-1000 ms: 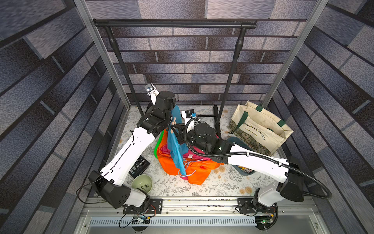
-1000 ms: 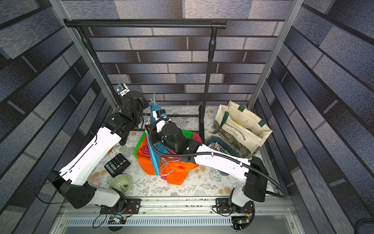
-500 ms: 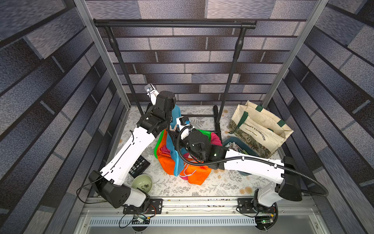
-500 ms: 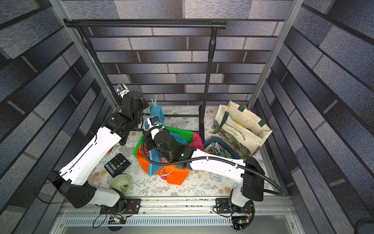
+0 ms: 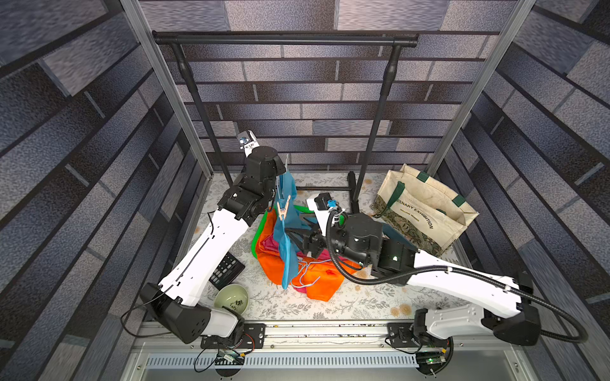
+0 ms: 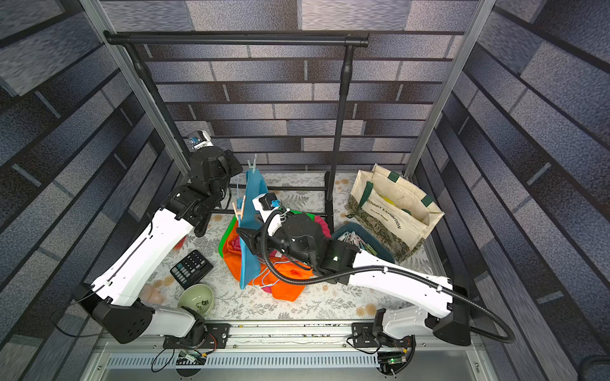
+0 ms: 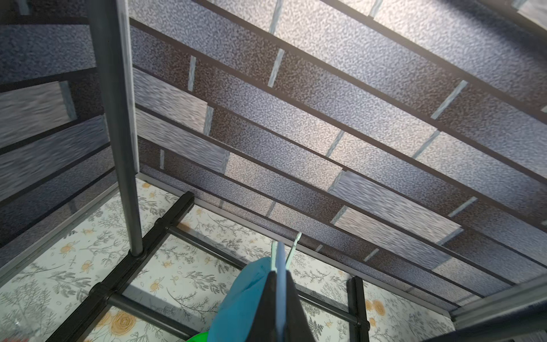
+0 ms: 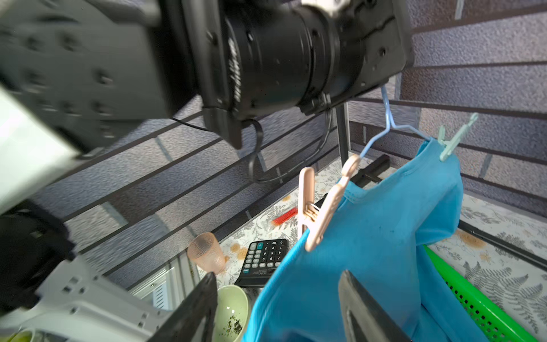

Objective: Use clothespins to secure the t-shirt on both sides of the hanger
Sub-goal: Clamp the T-shirt on the hanger, then hang the hanger on the clothesline.

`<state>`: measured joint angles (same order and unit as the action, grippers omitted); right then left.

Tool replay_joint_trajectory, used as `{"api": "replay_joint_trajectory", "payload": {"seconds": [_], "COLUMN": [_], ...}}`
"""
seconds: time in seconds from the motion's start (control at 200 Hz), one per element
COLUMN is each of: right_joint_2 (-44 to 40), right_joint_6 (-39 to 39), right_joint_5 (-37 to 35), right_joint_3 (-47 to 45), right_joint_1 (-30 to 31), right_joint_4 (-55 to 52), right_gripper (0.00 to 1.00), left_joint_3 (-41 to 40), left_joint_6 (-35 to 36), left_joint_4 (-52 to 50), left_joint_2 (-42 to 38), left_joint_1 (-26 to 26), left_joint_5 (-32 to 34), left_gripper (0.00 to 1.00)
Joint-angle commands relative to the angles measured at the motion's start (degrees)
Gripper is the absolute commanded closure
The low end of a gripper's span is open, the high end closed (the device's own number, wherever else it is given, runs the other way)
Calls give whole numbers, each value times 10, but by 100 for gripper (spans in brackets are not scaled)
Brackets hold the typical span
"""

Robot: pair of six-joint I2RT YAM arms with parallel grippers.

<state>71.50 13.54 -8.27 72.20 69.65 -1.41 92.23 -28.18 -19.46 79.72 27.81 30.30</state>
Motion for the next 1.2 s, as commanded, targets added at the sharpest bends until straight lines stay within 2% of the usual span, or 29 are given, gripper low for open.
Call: {"api": "replay_joint_trajectory", "payload": {"seconds": [0.0,0.115,0.23,0.281,0.376,0.466,0.521,0.556,0.706,0.772,0.952,1.107,1.197], "right_joint_2": [-50,-95,-119,-125,-129,-130,-128,-128,-126,-122,-109,-103,-89], "right_joint_6": [-30,-79,-152,-175,-179,-182,-191,-197,-222,-236,-258,-256,-215], "right_joint_5": [54,37,-35,-45,29,98,121,132,239,273,359,400,446], "right_joint_3": [-7,3,11,18,33,42,49,53,74,86,108,108,103], "right_joint_1": [5,4,1,-12,-85,-154,-181,-193,-233,-253,-317,-348,-352], "right_joint_4": [-71,-129,-191,-220,-269,-296,-315,-327,-390,-420,-461,-439,-399], "right_gripper": [32,29,29,30,32,31,32,35,42,45,41,41,45], "left_joint_3": [-5,4,40,46,41,43,44,43,49,59,72,73,64], "left_joint_6": [71,114,154,158,159,178,192,199,210,213,215,209,179], "left_joint_4": [54,47,-15,-27,-27,-41,-52,-55,-73,-79,-89,-89,-60], "left_joint_2": [-38,-49,-52,-58,-75,-91,-103,-109,-124,-125,-121,-120,-120], "left_joint_1": [-10,-20,-45,-61,-81,-85,-87,-88,-108,-120,-146,-149,-148], "left_joint_5": [-122,-242,-427,-511,-644,-721,-743,-754,-812,-861,-919,-915,-845], "left_gripper": [100,100,100,100,100,100,100,100,100,100,100,100,100]}}
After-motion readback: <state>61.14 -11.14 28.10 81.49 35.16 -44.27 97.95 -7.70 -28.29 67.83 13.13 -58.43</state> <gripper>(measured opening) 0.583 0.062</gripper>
